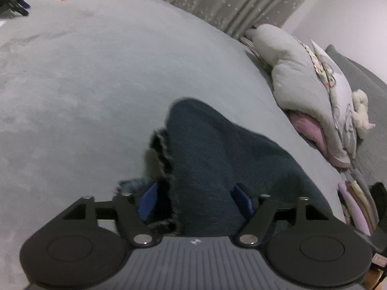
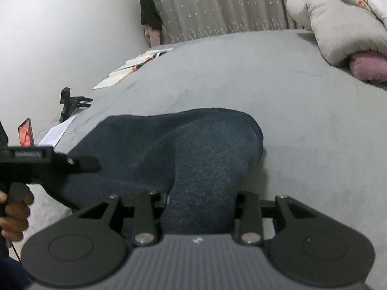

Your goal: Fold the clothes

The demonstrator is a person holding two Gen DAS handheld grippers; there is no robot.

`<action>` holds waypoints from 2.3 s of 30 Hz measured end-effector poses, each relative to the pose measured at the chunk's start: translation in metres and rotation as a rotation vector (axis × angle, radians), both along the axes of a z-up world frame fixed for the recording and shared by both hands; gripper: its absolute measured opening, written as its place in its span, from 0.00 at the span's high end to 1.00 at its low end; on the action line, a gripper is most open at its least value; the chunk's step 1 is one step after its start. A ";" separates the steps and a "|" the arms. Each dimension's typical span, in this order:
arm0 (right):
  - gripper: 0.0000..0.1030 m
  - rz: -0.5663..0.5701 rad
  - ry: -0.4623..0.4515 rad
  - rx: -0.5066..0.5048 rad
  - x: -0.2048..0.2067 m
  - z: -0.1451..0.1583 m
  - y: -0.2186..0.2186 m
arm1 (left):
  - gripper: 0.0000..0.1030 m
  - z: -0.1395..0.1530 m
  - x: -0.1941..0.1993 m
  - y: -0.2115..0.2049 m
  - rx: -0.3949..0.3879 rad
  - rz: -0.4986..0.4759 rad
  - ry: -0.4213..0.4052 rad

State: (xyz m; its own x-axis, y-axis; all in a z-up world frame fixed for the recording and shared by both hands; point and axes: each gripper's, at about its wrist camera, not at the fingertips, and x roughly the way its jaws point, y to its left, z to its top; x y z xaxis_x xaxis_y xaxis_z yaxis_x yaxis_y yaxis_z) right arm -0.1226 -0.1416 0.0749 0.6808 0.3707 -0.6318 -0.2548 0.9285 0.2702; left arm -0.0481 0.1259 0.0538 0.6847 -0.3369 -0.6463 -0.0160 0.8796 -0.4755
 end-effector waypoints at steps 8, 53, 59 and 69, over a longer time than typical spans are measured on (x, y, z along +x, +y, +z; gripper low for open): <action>0.52 -0.049 0.129 0.352 0.012 -0.012 -0.049 | 0.18 -0.012 0.004 0.022 -0.091 0.024 0.057; 0.15 0.274 -0.408 -0.233 -0.059 0.022 0.042 | 0.07 -0.044 -0.007 0.068 -0.536 0.142 0.160; 0.15 0.502 -0.567 -0.491 -0.081 -0.011 0.150 | 0.07 -0.043 -0.010 0.082 -0.503 0.209 0.171; 0.61 0.405 -0.365 -0.279 -0.004 -0.006 0.155 | 0.07 -0.045 -0.014 0.097 -0.478 0.211 0.223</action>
State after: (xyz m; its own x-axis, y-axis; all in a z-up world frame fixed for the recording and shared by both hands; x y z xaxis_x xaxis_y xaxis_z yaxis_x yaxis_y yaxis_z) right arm -0.1267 0.0134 0.0684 0.7112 0.4991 -0.4951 -0.6324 0.7619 -0.1403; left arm -0.0618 0.2228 0.0091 0.6338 -0.4980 -0.5919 -0.3137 0.5340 -0.7852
